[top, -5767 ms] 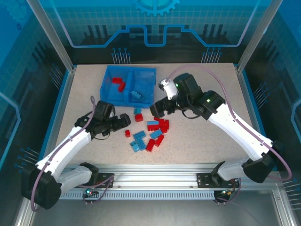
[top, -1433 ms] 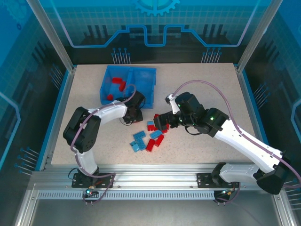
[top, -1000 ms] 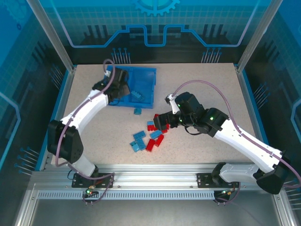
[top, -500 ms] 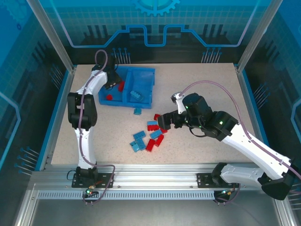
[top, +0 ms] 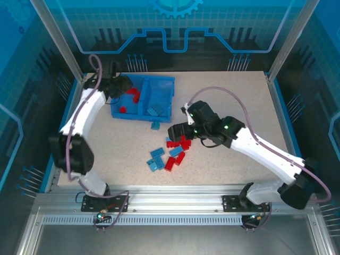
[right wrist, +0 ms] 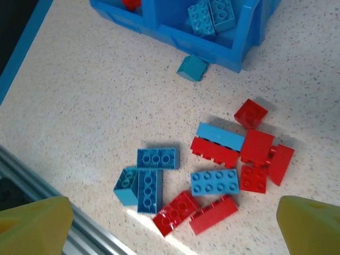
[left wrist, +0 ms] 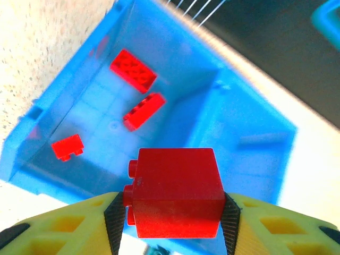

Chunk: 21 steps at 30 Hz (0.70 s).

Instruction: Sort the legos into containers by color

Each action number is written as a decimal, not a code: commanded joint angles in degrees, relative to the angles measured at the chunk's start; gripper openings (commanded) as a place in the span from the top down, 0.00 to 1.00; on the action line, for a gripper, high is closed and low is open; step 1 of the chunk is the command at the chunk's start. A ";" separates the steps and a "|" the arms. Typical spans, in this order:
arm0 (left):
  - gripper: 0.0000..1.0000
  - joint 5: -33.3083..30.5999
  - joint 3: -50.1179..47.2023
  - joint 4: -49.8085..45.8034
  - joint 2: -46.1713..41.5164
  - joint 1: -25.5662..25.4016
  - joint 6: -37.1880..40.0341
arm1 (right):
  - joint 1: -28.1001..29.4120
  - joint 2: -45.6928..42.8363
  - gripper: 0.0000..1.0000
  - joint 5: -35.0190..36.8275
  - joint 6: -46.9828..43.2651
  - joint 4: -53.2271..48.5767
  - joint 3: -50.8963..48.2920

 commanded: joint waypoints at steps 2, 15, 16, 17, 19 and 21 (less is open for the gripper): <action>0.46 1.94 -8.20 2.23 -15.57 -1.75 3.61 | 0.78 8.51 0.01 -0.21 7.60 4.33 5.77; 0.42 8.67 -29.70 -1.94 -47.20 -3.18 32.87 | 1.13 38.81 0.29 6.66 20.49 3.52 24.90; 0.41 9.20 -30.75 -1.96 -47.51 -3.13 32.83 | 1.15 40.65 0.30 6.84 20.72 3.28 26.05; 0.42 9.44 -31.58 -1.92 -47.59 -3.17 32.51 | 1.15 42.10 0.30 7.06 20.84 3.08 27.21; 0.42 7.28 -33.41 -0.85 -47.13 -3.11 30.54 | 1.09 45.61 0.31 7.62 20.19 2.76 30.21; 0.43 4.30 -34.53 0.37 -46.21 -3.18 28.25 | 0.69 49.02 0.31 7.24 20.05 -0.56 34.80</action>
